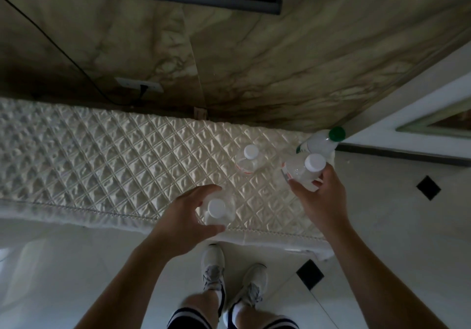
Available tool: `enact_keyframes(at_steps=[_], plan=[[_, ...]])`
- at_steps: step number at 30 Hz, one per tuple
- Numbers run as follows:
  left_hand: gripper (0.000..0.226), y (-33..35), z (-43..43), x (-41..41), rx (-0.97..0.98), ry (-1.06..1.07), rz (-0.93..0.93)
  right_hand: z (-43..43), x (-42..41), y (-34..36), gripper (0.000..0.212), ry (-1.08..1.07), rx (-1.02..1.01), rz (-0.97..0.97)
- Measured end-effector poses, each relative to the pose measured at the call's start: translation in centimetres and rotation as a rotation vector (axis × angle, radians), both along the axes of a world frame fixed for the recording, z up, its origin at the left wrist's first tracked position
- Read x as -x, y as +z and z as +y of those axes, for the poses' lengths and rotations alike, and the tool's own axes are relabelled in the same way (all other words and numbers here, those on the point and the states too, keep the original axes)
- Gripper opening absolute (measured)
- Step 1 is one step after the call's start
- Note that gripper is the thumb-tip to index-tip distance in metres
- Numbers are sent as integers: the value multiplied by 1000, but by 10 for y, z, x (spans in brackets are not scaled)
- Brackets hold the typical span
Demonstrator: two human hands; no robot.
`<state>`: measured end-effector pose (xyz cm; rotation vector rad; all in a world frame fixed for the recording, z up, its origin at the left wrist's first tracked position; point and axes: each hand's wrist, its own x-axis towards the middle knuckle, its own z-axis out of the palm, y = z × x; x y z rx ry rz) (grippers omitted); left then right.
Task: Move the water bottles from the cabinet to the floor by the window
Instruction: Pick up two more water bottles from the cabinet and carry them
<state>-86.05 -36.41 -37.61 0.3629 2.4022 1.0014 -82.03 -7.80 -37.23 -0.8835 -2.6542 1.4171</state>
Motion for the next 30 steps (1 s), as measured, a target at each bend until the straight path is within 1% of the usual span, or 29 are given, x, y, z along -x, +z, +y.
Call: enact_keyframes(at_steps=[5,12,16,19,24,27,30], plan=[[75,57,4,2,-42,33,-2,-6,-9,55,65,-21,32,14],[70,145,5,3,-183,95,28,-16,-20,147,57,13,65,84],[72,192,2,4,-256,88,54,-25,-24,200,52,47,100,147],[72,228,0,7,-304,76,89,-33,-26,239,53,64,158,197],[74,283,-5,12,-339,85,149,-47,-32,291,58,78,221,274],[74,312,-12,15,-355,90,172,-55,-33,316,62,113,235,287],[74,335,-18,17,-363,90,190,-62,-32,339,55,174,235,300]])
